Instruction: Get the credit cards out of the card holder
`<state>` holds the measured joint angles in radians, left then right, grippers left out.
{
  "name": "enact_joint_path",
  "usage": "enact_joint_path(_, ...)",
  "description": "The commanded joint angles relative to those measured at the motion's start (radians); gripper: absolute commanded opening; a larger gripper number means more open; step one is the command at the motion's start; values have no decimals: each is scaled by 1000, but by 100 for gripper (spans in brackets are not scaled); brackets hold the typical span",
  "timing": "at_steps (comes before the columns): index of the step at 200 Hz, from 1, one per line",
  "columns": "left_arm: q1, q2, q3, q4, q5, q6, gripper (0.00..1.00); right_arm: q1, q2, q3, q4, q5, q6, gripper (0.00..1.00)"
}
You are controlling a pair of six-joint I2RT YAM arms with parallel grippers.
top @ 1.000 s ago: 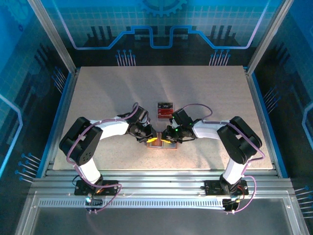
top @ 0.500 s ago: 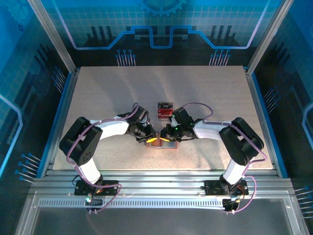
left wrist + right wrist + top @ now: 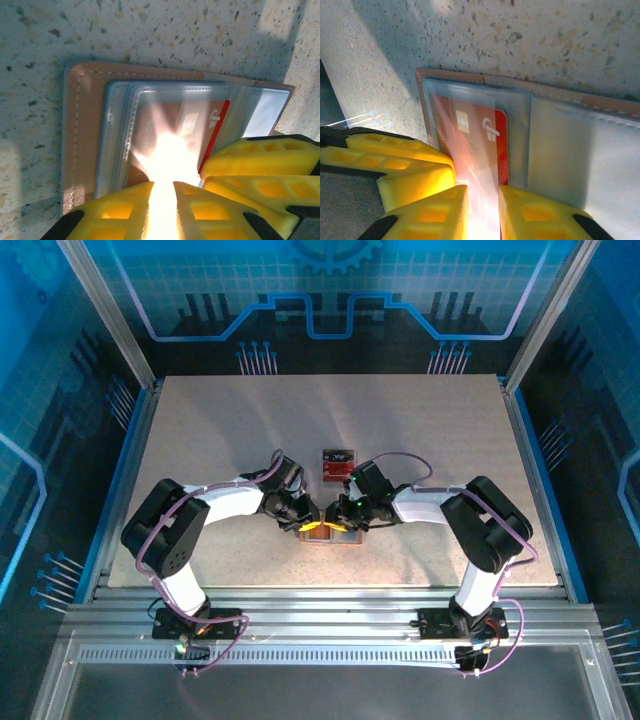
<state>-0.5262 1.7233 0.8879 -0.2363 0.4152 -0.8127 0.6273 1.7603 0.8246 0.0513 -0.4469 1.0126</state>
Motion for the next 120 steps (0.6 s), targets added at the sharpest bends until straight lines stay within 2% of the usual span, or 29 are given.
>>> enact_joint_path(1,9,-12,8,-61,-33,1,18,4,11,6,-55,14,-21,27)
enact_joint_path(78,8,-25,11,-65,-38,-1,22,14,-18,83,-212,86,-94,30)
enact_joint_path(120,9,-42,21,-94,-68,17,22,15,-49,87,-197,71,-82,28)
